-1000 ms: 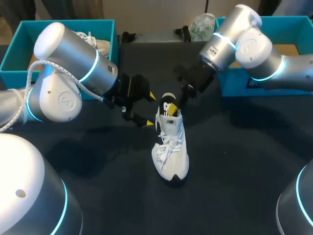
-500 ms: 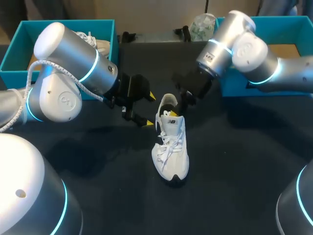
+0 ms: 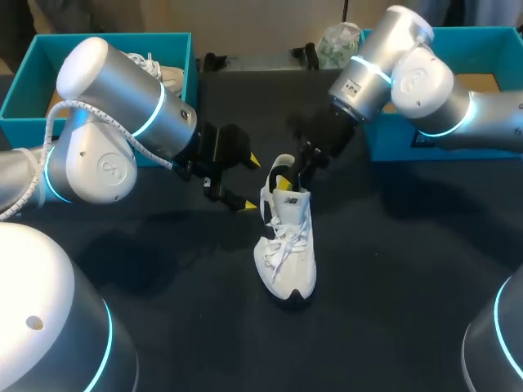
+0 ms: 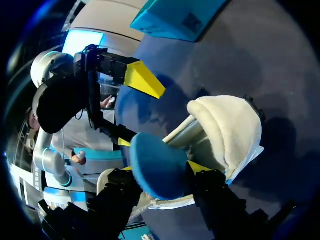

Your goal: Take the shoe out of the shoebox, open the shoe tongue, remove and reinsert the insole, then place the shoe into the shoebox

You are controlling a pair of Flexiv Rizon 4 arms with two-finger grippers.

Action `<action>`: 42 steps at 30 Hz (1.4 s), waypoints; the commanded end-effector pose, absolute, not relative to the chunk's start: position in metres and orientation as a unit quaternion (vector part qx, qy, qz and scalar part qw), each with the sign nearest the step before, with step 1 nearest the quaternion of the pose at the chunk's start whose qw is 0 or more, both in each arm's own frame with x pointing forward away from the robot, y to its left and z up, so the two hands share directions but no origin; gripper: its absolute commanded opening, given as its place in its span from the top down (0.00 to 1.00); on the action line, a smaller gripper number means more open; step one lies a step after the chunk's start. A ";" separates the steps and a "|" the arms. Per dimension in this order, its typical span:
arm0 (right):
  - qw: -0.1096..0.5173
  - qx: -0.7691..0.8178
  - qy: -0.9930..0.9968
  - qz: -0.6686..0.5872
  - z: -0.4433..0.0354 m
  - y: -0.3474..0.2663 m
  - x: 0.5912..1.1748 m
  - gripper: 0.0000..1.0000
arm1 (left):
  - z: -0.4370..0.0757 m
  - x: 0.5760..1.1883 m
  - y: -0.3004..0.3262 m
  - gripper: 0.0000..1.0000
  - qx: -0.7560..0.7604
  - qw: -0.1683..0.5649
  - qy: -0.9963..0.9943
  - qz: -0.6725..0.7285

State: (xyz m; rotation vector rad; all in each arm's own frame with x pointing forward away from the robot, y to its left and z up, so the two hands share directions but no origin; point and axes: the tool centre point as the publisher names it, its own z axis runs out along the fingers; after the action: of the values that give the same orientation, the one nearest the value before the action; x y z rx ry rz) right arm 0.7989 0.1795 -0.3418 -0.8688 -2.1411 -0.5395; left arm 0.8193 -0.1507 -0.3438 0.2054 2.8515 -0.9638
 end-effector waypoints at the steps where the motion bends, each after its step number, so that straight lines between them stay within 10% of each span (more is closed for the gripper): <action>1: 0.359 -0.341 -0.843 -0.210 -0.334 0.178 0.797 0.36 | -0.344 0.819 -0.151 0.00 0.068 0.063 0.944 -0.317; 21: 0.302 -0.331 -0.863 -0.233 -0.302 0.180 0.821 0.15 | -0.344 0.819 -0.151 0.00 0.068 0.063 0.944 -0.317; 42: 0.212 -0.391 -0.851 -0.281 -0.260 0.123 0.835 0.21 | -0.344 0.819 -0.151 0.00 0.068 0.063 0.944 -0.317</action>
State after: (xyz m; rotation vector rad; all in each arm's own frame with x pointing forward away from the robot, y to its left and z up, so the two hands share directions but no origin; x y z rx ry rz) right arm 0.8446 0.1295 -0.2630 -1.0475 -2.3567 -0.7317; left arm 0.8193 -0.1507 -0.3438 0.2054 2.8515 -0.9638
